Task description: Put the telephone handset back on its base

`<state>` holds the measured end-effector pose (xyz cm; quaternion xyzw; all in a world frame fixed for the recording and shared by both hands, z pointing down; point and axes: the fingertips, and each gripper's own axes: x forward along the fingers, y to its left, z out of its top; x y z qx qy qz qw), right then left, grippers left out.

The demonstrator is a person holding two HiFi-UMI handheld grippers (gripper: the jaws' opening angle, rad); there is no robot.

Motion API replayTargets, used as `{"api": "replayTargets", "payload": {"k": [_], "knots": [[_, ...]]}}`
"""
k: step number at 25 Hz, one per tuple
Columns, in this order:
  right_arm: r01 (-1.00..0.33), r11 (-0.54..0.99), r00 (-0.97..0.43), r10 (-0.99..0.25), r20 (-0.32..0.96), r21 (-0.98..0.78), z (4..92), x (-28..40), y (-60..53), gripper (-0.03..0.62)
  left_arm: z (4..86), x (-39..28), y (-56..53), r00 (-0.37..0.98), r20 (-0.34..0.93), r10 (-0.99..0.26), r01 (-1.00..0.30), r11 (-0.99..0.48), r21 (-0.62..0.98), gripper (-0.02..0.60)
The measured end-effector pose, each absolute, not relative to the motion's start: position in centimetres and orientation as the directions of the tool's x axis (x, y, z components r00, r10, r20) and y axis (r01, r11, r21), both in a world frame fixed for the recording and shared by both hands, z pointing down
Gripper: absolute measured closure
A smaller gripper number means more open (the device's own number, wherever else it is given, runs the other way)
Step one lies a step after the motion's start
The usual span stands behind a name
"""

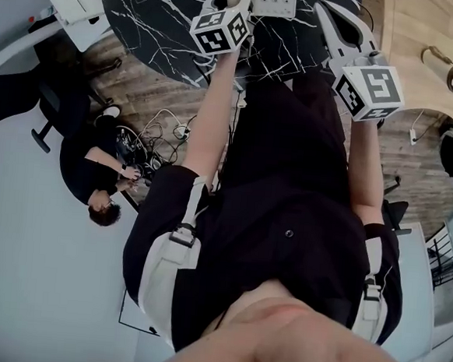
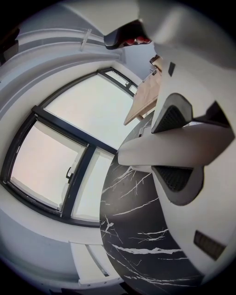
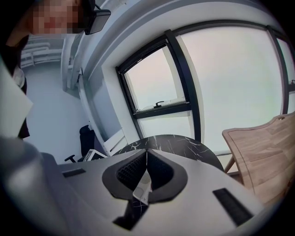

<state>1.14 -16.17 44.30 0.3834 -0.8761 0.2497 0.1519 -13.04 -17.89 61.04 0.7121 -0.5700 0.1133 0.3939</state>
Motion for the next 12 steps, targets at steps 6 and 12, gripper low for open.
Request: {"api": "replayTargets", "payload": {"k": [6, 12], "knots": [[-0.747, 0.569, -0.661, -0.584, 0.472, -0.343, 45.3, 1.4, -15.9, 0.563, 63.4, -12.9, -18.4, 0.304, 0.649, -0.697, -0.913, -0.020, 0.407, 0.359], [-0.748, 0.562, -0.660, -0.573, 0.486, -0.353, 45.8, 1.6, -15.9, 0.563, 64.9, -12.4, -18.6, 0.284, 0.682, -0.674, -0.926, -0.007, 0.378, 0.358]]}}
